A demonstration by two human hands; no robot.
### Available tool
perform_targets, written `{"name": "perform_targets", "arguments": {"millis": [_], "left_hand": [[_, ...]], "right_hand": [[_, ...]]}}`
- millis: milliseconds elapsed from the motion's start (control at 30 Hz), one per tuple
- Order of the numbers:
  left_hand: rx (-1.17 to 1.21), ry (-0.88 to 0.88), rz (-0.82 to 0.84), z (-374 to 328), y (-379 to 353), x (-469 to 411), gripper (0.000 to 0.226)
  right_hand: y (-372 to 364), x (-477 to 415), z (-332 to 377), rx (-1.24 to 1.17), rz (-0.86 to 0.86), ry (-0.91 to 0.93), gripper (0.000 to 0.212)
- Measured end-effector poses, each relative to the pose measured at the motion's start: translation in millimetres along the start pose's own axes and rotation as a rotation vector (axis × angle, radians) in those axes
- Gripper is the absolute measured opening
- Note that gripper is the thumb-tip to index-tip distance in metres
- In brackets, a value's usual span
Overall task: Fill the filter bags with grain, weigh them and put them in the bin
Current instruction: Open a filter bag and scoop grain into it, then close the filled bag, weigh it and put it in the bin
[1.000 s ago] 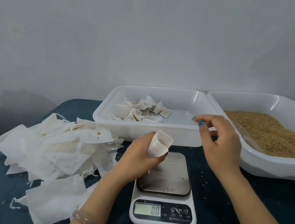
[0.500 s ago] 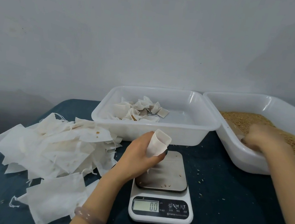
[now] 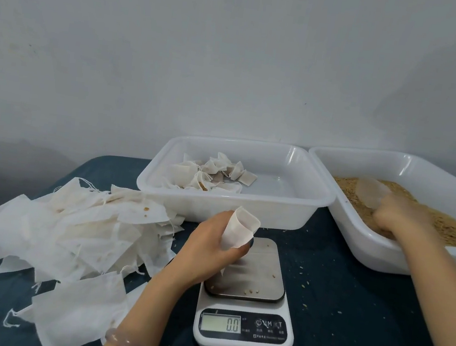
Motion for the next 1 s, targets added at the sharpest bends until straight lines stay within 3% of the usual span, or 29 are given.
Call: {"name": "perform_targets", "arguments": {"millis": [133,200,300,400,500,700,833,1000], "left_hand": [[0.003,0.002,-0.001,0.5,1.7,0.9,0.012],[0.001,0.003,0.002,-0.2,1.5,0.1,0.012],[-0.003,-0.003,0.009,-0.6,1.2,0.0,0.012],[0.004,-0.011,0.006,-2.3,2.3,0.8,0.01],[0.005,-0.013,0.009,-2.9,1.9,1.3,0.01],[0.002,-0.017,0.012,-1.6,1.2,1.2,0.01],[0.028,-0.013,-0.004,-0.8,1.9,0.7,0.011],[0.109,0.022,-0.032,-1.9,4.3,1.0,0.01]], "right_hand": [[0.0,4.7,-9.9,0.279,0.068,-0.01,0.06],[-2.4,2.9,-9.9,0.293,0.09,0.01,0.058],[-7.6,2.9,-2.3,0.203,0.155,0.071,0.076],[-11.9,1.0,6.7,0.079,0.225,0.119,0.047],[-12.3,2.6,12.4,-0.179,0.276,0.066,0.035],[-6.5,2.9,1.7,-0.432,0.113,-0.043,0.023],[-5.9,5.8,-0.6,-0.471,0.057,-0.022,0.029],[-2.9,6.6,-3.7,-0.711,-0.009,-0.03,0.036]]}}
Point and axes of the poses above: each hand's wrist, its own x-axis away from the middle knuckle, its own y-axis out of the back of the hand, z = x × y, the point moved 3 cm from there along -x, towards the middle knuckle, and after that the axes turned 7 degrees about x, right-handed, at the moved point
